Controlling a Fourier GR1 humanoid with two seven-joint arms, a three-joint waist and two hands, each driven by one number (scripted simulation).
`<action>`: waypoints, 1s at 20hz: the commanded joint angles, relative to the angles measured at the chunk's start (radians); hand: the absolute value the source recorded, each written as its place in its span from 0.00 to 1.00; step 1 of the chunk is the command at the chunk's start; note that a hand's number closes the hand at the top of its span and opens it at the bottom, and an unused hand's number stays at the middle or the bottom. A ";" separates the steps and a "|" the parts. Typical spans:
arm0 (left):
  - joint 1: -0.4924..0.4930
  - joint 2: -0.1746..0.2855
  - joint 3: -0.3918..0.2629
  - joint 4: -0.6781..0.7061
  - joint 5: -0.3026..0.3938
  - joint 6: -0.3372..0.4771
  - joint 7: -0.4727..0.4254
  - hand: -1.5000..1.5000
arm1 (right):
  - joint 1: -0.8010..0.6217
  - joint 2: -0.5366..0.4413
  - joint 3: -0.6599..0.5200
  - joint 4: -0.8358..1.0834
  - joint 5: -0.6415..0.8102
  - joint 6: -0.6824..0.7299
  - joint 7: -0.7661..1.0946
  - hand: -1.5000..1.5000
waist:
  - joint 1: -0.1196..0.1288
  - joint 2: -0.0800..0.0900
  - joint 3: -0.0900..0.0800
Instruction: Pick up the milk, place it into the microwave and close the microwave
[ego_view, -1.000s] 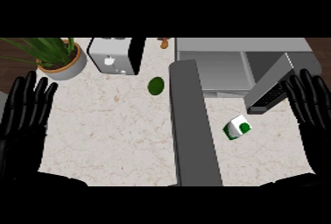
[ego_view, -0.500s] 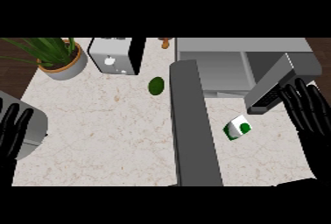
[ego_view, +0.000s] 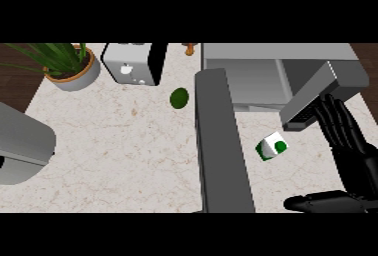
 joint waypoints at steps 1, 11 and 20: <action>0.040 -0.031 0.004 -0.076 0.033 -0.021 -0.002 0.00 | -0.065 0.000 -0.030 0.117 0.042 -0.033 -0.001 0.00 | 0.002 0.001 0.000; 0.199 -0.023 0.101 -0.143 0.179 -0.129 -0.021 0.00 | -0.026 0.006 -0.065 0.475 0.176 -0.077 -0.278 0.00 | 0.011 0.000 0.001; 0.265 -0.052 0.160 -0.043 0.180 -0.262 -0.148 0.00 | -0.146 -0.036 -0.114 0.887 0.233 -0.092 -0.529 0.00 | 0.016 0.001 0.001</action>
